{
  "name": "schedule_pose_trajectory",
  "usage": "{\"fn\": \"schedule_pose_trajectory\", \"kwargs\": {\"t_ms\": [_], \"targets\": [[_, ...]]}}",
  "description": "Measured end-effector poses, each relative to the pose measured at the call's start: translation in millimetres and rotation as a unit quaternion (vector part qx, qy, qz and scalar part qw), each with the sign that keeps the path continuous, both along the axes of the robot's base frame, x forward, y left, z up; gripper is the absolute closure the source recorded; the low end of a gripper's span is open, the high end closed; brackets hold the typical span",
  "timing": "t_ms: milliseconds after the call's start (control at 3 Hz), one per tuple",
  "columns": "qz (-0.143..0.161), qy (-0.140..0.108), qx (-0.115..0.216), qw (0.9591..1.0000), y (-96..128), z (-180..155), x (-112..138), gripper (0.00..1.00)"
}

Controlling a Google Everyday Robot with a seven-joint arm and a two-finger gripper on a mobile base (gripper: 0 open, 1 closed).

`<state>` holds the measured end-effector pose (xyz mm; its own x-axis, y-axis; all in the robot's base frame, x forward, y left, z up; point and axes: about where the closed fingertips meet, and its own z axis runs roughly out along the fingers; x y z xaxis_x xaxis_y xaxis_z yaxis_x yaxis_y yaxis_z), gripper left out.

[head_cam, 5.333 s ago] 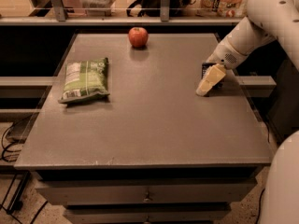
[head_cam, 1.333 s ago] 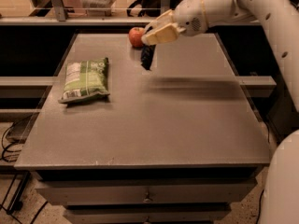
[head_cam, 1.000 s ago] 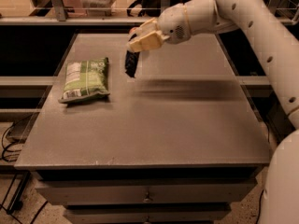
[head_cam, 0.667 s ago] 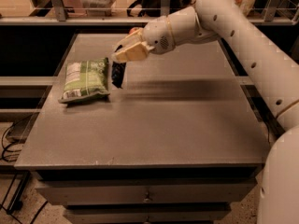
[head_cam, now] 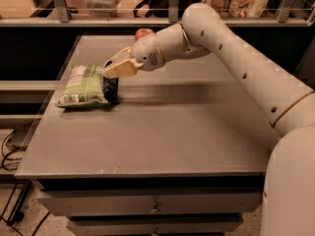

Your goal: Move rxbar blueberry near green jalapeno chip bag

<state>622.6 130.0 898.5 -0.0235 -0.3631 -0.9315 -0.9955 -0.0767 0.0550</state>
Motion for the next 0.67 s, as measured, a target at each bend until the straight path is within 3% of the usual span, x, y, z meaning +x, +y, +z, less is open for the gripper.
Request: {"fn": "schedule_pose_trajectory", "kwargs": {"t_ms": [333,667], "targets": [[-0.003,0.017,0.001,0.9998,17,-9,-1,0.12],[-0.007,0.029,0.017,0.9994,39,-4,5,0.00]]}}
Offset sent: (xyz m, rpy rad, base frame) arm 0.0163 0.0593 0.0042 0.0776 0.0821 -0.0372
